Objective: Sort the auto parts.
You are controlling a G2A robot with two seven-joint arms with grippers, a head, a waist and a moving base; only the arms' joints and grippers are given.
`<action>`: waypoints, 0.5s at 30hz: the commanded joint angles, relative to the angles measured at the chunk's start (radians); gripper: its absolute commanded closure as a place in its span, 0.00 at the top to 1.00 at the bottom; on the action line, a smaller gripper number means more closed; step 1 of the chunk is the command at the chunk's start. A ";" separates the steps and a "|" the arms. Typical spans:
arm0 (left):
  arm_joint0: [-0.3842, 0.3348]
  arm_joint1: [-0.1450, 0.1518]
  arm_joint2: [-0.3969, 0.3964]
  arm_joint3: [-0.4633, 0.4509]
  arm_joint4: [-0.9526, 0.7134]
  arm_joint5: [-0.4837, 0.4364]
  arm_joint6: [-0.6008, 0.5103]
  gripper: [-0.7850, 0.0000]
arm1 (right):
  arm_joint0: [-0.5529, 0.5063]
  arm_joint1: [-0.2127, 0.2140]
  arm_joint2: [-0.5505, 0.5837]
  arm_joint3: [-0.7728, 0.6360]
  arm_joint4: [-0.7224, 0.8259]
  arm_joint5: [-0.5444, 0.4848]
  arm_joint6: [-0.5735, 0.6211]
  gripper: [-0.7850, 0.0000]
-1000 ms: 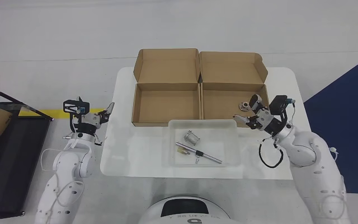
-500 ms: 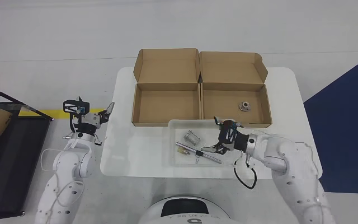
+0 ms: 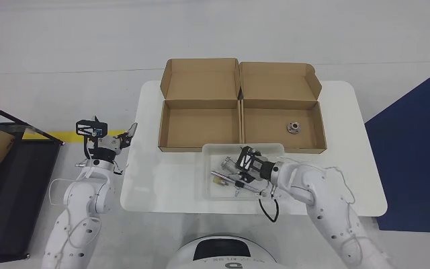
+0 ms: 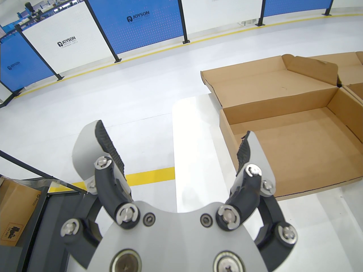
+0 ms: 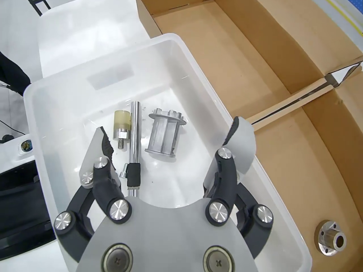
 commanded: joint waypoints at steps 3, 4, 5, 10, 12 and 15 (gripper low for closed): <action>0.000 0.000 0.000 0.000 0.000 0.000 0.000 1.00 | 0.027 -0.007 -0.040 0.023 -0.001 0.028 0.029 0.67; 0.000 0.000 0.000 0.000 0.000 0.000 0.000 1.00 | 0.034 -0.009 -0.051 0.030 -0.002 0.033 0.037 0.66; 0.000 0.000 0.000 0.000 0.000 0.000 0.000 1.00 | 0.042 -0.011 -0.060 0.037 -0.002 0.039 0.045 0.66; 0.000 0.000 0.000 0.000 0.000 0.000 0.000 1.00 | 0.082 -0.024 -0.118 0.072 -0.033 0.097 0.098 0.64; 0.000 0.000 0.000 0.000 0.000 0.000 0.000 1.00 | 0.096 -0.029 -0.138 0.089 -0.036 0.114 0.110 0.60; 0.000 0.000 0.000 0.000 0.000 0.000 0.000 1.00 | 0.116 -0.036 -0.164 0.109 -0.037 0.137 0.127 0.52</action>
